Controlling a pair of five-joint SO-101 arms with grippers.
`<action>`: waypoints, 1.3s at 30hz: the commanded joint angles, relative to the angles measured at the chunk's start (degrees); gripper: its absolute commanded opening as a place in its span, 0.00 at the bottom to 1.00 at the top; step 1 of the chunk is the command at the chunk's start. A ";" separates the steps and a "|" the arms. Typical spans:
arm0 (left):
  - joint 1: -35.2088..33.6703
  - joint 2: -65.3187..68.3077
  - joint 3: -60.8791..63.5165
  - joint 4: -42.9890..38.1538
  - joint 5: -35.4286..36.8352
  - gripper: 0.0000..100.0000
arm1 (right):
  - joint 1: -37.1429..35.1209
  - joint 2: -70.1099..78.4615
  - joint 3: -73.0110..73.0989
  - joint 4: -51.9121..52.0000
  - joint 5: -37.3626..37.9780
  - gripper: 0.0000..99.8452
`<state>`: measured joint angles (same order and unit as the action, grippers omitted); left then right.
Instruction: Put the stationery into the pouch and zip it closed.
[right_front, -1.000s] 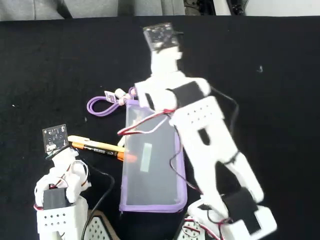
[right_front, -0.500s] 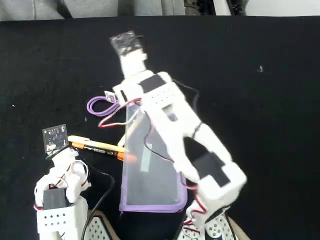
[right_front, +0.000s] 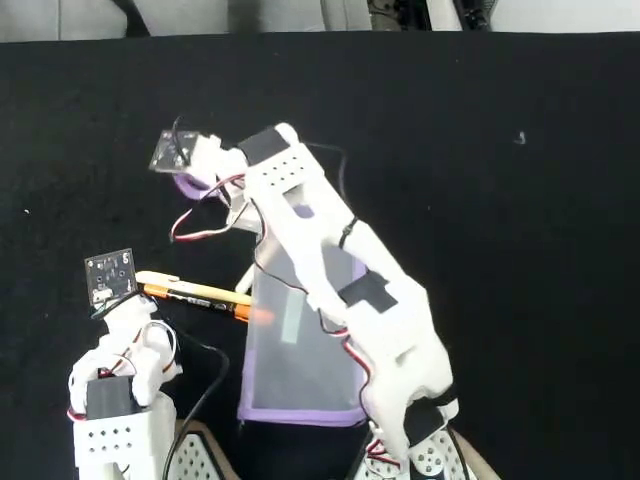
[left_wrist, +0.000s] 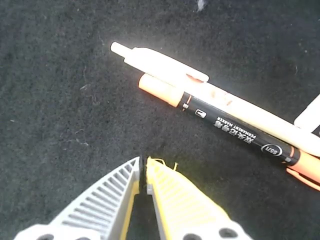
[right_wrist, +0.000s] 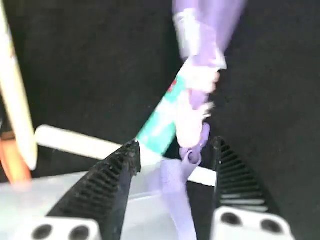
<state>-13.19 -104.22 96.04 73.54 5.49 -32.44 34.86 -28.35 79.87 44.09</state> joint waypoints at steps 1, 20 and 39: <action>-0.04 -0.09 1.27 -0.53 0.53 0.03 | -0.35 0.22 -8.31 7.03 7.38 0.23; -0.04 -0.09 1.27 -0.53 0.53 0.03 | -0.97 6.99 -9.10 -2.11 1.76 0.23; -0.04 -0.09 1.27 -0.53 0.53 0.03 | 2.11 13.05 -11.12 -3.16 2.37 0.23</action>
<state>-13.19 -104.22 96.04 73.54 5.49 -31.12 47.08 -37.05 77.93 46.46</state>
